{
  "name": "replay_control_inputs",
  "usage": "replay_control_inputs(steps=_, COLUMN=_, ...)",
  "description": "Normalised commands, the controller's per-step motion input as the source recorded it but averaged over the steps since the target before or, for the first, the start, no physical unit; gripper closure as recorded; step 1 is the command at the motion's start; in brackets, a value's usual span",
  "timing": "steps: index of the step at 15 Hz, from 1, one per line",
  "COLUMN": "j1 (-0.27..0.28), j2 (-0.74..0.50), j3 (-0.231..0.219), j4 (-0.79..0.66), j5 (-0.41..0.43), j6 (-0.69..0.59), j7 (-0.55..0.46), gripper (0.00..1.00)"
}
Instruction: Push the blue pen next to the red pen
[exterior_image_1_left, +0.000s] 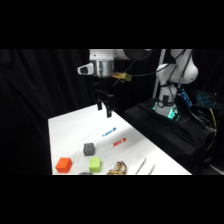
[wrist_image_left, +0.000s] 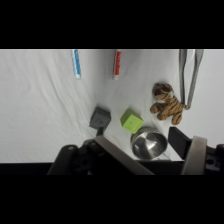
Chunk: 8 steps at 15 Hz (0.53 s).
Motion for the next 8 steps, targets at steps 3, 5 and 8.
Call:
replay_control_inputs(steps=3, j1=-0.029, j2=0.00, j3=0.003, j4=0.01, j5=-0.056, j6=0.01, j7=0.01, gripper=0.00)
replay_control_inputs(steps=5, j1=-0.070, j2=0.00, j3=-0.039, j4=0.03, j5=-0.122, j6=-0.01, j7=-0.04, gripper=0.00)
replay_control_inputs(steps=8, j1=-0.098, j2=-0.01, j3=-0.068, j4=0.02, j5=-0.163, j6=-0.03, j7=-0.08, gripper=0.00)
